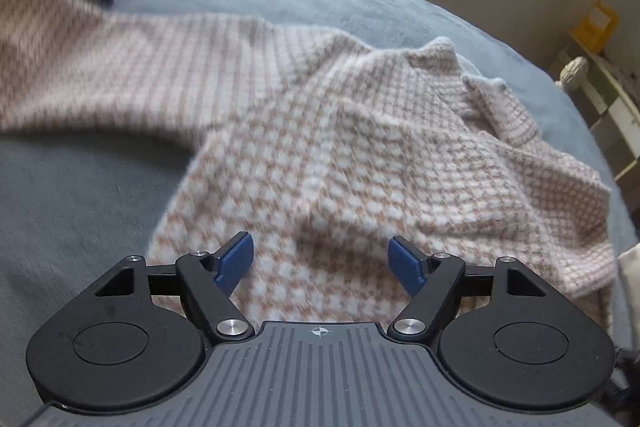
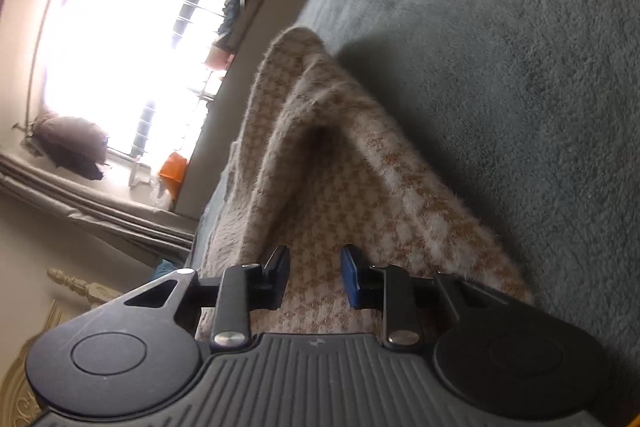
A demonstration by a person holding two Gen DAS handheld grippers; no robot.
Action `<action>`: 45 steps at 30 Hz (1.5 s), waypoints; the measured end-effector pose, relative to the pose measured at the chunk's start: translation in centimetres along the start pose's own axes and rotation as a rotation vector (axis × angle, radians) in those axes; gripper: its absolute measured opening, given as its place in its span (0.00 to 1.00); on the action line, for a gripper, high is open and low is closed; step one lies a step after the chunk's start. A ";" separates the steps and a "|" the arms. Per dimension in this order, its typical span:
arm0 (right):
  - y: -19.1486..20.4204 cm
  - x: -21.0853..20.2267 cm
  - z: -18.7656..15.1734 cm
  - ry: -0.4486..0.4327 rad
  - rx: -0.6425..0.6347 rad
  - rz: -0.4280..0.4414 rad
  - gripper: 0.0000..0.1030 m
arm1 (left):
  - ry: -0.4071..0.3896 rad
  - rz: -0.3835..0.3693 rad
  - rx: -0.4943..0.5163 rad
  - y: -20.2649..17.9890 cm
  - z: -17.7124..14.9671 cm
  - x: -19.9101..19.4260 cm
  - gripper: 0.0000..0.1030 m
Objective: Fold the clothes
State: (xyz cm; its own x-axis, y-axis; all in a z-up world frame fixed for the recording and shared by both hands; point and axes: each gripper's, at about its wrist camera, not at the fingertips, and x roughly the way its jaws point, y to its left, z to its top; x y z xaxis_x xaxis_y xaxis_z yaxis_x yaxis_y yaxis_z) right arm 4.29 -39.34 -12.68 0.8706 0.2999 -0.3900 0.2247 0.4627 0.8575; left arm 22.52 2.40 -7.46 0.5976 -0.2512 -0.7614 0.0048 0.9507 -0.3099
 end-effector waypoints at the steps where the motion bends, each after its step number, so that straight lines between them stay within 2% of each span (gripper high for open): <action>1: 0.0 0.0 -0.2 -0.004 -0.019 0.005 0.28 | -0.005 -0.009 -0.012 0.0 -0.1 0.1 0.72; 6: 0.1 -0.1 -0.4 -0.017 -0.064 0.022 0.28 | -0.027 -0.052 -0.070 -0.1 -0.6 0.5 0.72; 11: 0.0 -0.4 -0.4 -0.019 -0.079 0.021 0.28 | -0.054 -0.086 -0.125 -0.2 -1.0 1.0 0.64; 14: 0.0 -0.6 -0.3 -0.020 -0.088 0.020 0.28 | -0.101 -0.057 -0.119 -0.7 -1.0 1.7 0.52; 16: 0.0 -0.7 -0.3 -0.021 -0.094 0.020 0.28 | -0.126 -0.050 -0.099 -0.9 -0.8 1.9 0.28; 19: -0.1 -0.9 -0.3 -0.022 -0.103 0.019 0.28 | -0.148 -0.065 -0.088 -0.9 0.0 1.8 0.21; 26: 0.9 -0.8 0.4 0.025 -0.101 -0.023 0.31 | -0.289 -0.046 -0.077 -0.5 2.6 -0.3 0.20; 33: 0.7 -0.7 0.1 0.023 -0.109 -0.020 0.31 | -0.218 -0.031 -0.125 1.0 3.8 2.5 0.20; 45: 1.0 -0.6 0.0 0.033 -0.134 -0.037 0.31 | -0.209 0.026 -0.136 1.5 3.0 2.6 0.20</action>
State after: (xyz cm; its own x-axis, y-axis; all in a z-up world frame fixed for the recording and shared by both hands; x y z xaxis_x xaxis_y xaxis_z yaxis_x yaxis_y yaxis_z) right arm 4.01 -39.09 -11.56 0.8474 0.3066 -0.4335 0.1944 0.5807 0.7906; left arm 26.45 3.76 -8.20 0.7491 -0.1701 -0.6403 -0.1124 0.9198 -0.3759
